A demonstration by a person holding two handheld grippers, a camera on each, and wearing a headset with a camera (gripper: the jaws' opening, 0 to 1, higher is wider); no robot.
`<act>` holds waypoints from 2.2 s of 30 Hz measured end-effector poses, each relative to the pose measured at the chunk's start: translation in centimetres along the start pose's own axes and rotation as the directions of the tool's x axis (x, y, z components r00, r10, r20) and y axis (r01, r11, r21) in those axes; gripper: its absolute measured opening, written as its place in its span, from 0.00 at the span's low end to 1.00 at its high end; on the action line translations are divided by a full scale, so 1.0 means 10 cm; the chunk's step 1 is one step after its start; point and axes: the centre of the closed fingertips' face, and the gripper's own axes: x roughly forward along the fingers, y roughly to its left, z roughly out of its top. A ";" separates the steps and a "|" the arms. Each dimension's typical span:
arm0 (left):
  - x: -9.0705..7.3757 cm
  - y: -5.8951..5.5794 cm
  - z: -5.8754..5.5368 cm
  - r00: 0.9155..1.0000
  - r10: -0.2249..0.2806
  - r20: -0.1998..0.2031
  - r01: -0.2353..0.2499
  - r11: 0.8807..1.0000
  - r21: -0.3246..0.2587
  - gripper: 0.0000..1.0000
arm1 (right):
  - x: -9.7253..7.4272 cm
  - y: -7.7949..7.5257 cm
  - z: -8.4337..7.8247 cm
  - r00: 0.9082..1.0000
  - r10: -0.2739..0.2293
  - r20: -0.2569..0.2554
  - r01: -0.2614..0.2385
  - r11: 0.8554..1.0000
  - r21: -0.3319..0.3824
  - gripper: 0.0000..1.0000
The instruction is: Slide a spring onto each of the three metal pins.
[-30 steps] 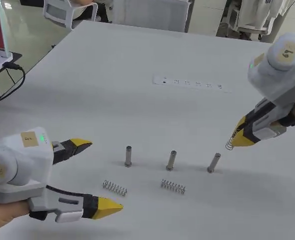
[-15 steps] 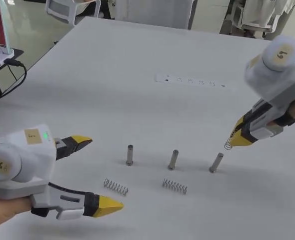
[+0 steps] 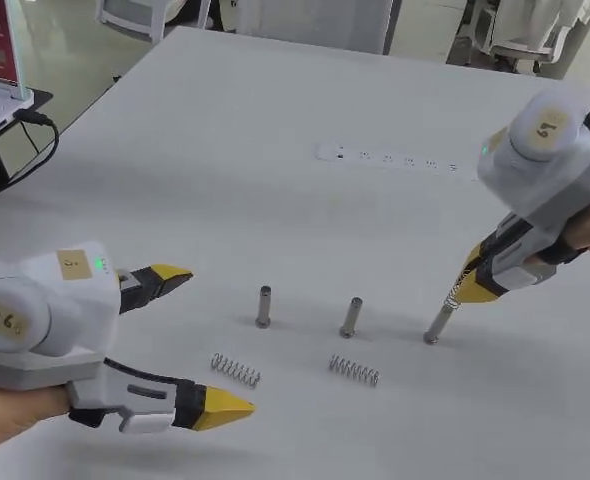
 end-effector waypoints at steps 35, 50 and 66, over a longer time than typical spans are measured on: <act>0.00 -0.01 -0.02 1.000 -0.007 -0.013 0.007 1.000 -0.007 0.87 | 0.57 0.05 -0.18 0.999 0.010 -0.032 -0.008 0.999 0.049 0.09; 0.00 -0.03 -0.01 1.000 -0.012 -0.017 0.012 1.000 -0.004 0.87 | 0.45 0.03 -0.14 1.000 -0.020 0.012 0.019 0.998 0.053 0.14; 0.01 -0.07 0.00 1.000 -0.026 -0.015 0.026 1.000 0.002 0.86 | 0.09 0.28 0.24 0.994 -0.039 0.107 0.040 0.999 -0.010 0.16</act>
